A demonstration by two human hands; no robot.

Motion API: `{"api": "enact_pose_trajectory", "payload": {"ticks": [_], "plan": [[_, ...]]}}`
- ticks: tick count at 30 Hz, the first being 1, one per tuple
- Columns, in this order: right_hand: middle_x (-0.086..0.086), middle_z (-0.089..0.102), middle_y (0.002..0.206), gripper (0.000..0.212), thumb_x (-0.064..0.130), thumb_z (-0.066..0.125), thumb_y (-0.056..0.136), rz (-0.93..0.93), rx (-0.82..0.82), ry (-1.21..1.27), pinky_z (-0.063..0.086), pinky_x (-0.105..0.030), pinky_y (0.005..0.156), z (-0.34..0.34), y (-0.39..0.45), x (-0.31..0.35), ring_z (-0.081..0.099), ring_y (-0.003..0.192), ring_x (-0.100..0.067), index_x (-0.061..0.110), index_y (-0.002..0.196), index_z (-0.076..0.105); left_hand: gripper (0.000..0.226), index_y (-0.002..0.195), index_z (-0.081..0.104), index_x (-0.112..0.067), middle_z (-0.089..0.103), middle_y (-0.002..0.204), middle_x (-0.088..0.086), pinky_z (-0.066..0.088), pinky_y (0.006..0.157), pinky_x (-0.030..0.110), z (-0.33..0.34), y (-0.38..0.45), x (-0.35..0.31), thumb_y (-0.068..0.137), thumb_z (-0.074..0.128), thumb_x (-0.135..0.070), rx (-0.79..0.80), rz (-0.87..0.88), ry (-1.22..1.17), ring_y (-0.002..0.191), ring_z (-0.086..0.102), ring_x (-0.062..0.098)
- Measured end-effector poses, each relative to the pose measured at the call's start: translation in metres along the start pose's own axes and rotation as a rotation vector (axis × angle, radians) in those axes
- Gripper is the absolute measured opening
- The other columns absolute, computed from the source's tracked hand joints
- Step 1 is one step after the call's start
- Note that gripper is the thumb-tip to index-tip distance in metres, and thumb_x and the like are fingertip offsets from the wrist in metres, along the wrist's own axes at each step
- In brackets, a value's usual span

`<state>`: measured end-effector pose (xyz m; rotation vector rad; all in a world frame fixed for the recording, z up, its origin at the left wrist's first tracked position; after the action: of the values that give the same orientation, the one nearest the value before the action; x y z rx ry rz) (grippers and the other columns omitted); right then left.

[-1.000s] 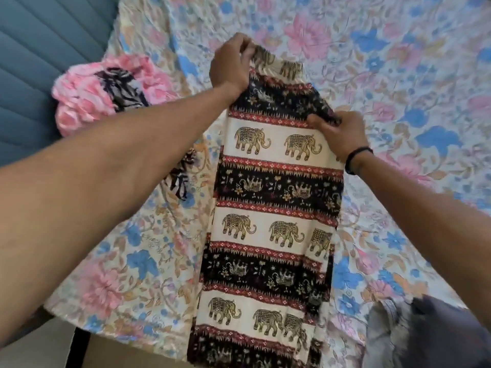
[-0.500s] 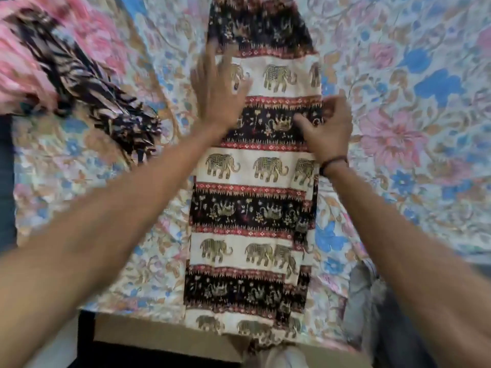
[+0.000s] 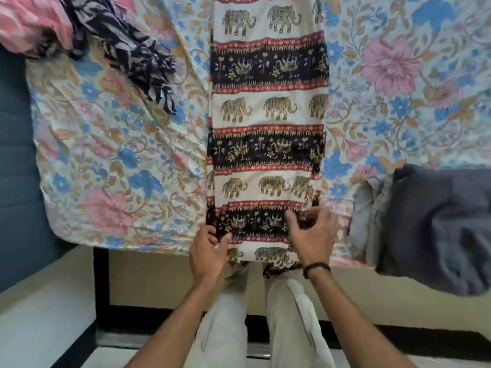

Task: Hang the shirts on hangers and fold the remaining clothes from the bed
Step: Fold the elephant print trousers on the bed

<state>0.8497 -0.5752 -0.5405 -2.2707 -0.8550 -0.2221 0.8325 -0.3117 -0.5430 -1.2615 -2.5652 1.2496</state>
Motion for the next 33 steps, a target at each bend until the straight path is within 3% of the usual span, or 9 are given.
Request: {"api": "enact_pose_trajectory", "payload": {"ticks": [4, 8, 12, 18, 21, 23, 26, 28, 33], "plan": [[-0.009, 0.039, 0.146, 0.055, 0.071, 0.072, 0.076, -0.096, -0.019, -0.363, 0.035, -0.058, 0.111, 0.033, -0.052, -0.04, 0.037, 0.136, -0.036, 0.027, 0.106, 0.056, 0.041, 0.105, 0.056, -0.025, 0.056, 0.108, -0.003, 0.054, 0.081, 0.035, 0.0, -0.007, 0.03, 0.081, 0.08, -0.048, -0.022, 0.054, 0.032, 0.1, 0.055, 0.018], [-0.008, 0.045, 0.119, 0.018, 0.028, 0.065, 0.091, -0.094, -0.199, -0.134, 0.046, -0.047, 0.101, 0.034, -0.059, -0.061, 0.045, 0.113, -0.03, 0.01, 0.093, 0.063, 0.03, 0.115, 0.064, -0.014, 0.055, 0.119, 0.001, 0.041, 0.083, 0.026, 0.005, -0.007, 0.048, 0.093, 0.074, -0.032, -0.031, 0.117, 0.018, 0.106, 0.052, 0.016], [-0.013, 0.05, 0.124, 0.018, 0.024, 0.056, 0.099, 0.257, -0.375, 0.198, 0.046, -0.046, 0.107, 0.016, -0.073, -0.1, 0.054, 0.117, -0.033, 0.008, 0.096, 0.063, 0.014, 0.096, 0.061, -0.02, 0.061, 0.097, -0.002, 0.051, 0.086, 0.035, -0.003, -0.001, 0.061, 0.095, 0.071, -0.03, -0.041, 0.176, -0.045, 0.093, 0.06, 0.021], [0.003, 0.047, 0.112, 0.064, 0.078, 0.066, 0.079, -0.118, -0.008, -0.134, 0.054, -0.035, 0.08, 0.065, -0.113, -0.088, 0.05, 0.1, -0.015, 0.028, 0.114, 0.047, 0.036, 0.094, 0.056, -0.023, 0.063, 0.088, -0.004, 0.048, 0.067, 0.031, 0.007, -0.023, 0.083, 0.083, 0.08, -0.047, -0.08, 0.085, -0.04, 0.082, 0.062, 0.018], [-0.002, 0.045, 0.116, 0.048, 0.053, 0.072, 0.087, -0.048, -0.089, -0.115, 0.059, -0.039, 0.077, 0.086, -0.107, -0.087, 0.056, 0.101, -0.021, 0.024, 0.118, 0.048, 0.051, 0.1, 0.064, -0.019, 0.068, 0.1, -0.001, 0.048, 0.077, 0.034, 0.029, -0.028, 0.104, 0.078, 0.077, -0.064, -0.054, -0.059, -0.069, 0.101, 0.063, 0.025], [-0.001, 0.049, 0.112, 0.028, 0.034, 0.066, 0.09, -0.014, -0.149, -0.04, 0.058, -0.037, 0.071, 0.088, -0.106, -0.094, 0.059, 0.093, -0.021, 0.02, 0.111, 0.054, 0.078, 0.122, 0.065, -0.015, 0.067, 0.123, 0.007, 0.05, 0.093, 0.039, 0.041, -0.024, 0.117, 0.072, 0.075, -0.075, -0.006, -0.153, -0.115, 0.12, 0.059, 0.031], [-0.005, 0.061, 0.103, 0.01, 0.024, 0.061, 0.093, 0.253, -0.262, 0.331, 0.052, -0.035, 0.07, 0.075, -0.108, -0.123, 0.062, 0.086, -0.024, 0.019, 0.086, 0.056, 0.097, 0.141, 0.055, -0.017, 0.059, 0.142, 0.011, 0.047, 0.108, 0.049, 0.052, -0.021, 0.128, 0.067, 0.077, -0.076, 0.039, -0.198, -0.22, 0.133, 0.053, 0.033], [-0.009, 0.067, 0.102, 0.007, 0.022, 0.057, 0.097, 0.404, -0.277, 0.554, 0.048, -0.034, 0.073, 0.063, -0.104, -0.141, 0.064, 0.089, -0.027, 0.017, 0.092, 0.059, 0.091, 0.136, 0.061, -0.018, 0.064, 0.136, 0.01, 0.048, 0.106, 0.048, 0.055, -0.023, 0.131, 0.067, 0.077, -0.076, -0.001, -0.191, -0.274, 0.128, 0.057, 0.032], [0.011, 0.06, 0.104, 0.053, 0.054, 0.076, 0.089, 0.257, 0.052, 0.636, 0.045, -0.024, 0.077, 0.063, -0.103, -0.139, 0.059, 0.093, -0.003, 0.024, 0.121, 0.046, 0.067, 0.112, 0.074, -0.019, 0.072, 0.106, -0.001, 0.055, 0.092, 0.04, 0.062, -0.034, 0.123, 0.069, 0.082, -0.069, -0.044, -0.107, -0.292, 0.103, 0.067, 0.023]]}}
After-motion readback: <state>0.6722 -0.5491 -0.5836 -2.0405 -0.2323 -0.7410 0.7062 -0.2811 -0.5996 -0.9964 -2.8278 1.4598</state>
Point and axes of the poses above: each hand's wrist, its own y-axis towards the middle knuckle, its own z-axis out of the palm, x = y × z, the point moved 3 cm from there along y, towards the middle knuckle
